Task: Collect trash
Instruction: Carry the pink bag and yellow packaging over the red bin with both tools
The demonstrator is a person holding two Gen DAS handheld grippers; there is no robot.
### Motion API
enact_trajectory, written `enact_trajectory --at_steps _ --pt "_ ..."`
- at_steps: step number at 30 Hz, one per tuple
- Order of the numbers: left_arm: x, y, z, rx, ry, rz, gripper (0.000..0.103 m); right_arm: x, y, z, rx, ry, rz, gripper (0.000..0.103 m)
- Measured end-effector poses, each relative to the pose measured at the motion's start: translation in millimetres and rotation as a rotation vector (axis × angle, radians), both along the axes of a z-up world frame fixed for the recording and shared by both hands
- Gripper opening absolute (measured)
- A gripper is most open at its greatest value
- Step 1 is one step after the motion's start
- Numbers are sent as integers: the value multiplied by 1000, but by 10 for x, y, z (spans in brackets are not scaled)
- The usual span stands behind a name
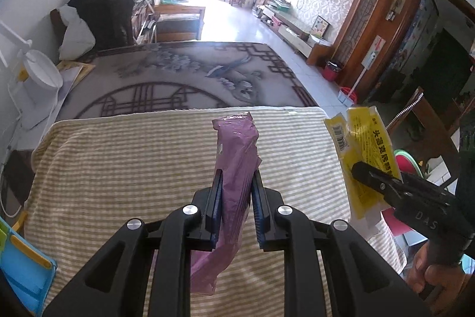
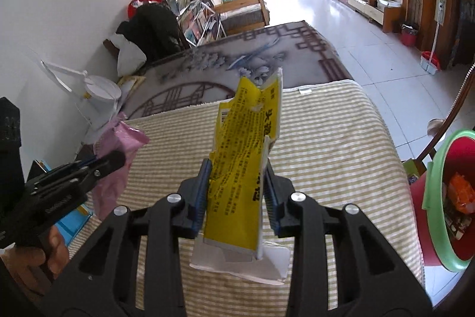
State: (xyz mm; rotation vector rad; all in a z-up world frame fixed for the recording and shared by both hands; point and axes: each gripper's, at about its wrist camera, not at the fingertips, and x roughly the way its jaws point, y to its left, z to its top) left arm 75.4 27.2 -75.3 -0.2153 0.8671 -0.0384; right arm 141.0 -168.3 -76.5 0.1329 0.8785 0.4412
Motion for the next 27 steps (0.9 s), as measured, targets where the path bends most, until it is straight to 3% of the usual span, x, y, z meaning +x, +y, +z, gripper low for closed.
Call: enact_trajectory --at_steps 21,27 --pt "-65 -164 6 15 6 -27 16 -266 -226 157 -5 -58 -35 33" --pt "59 -411 -79 26 38 -86 16 -366 -461 147 2 -52 -85 33"
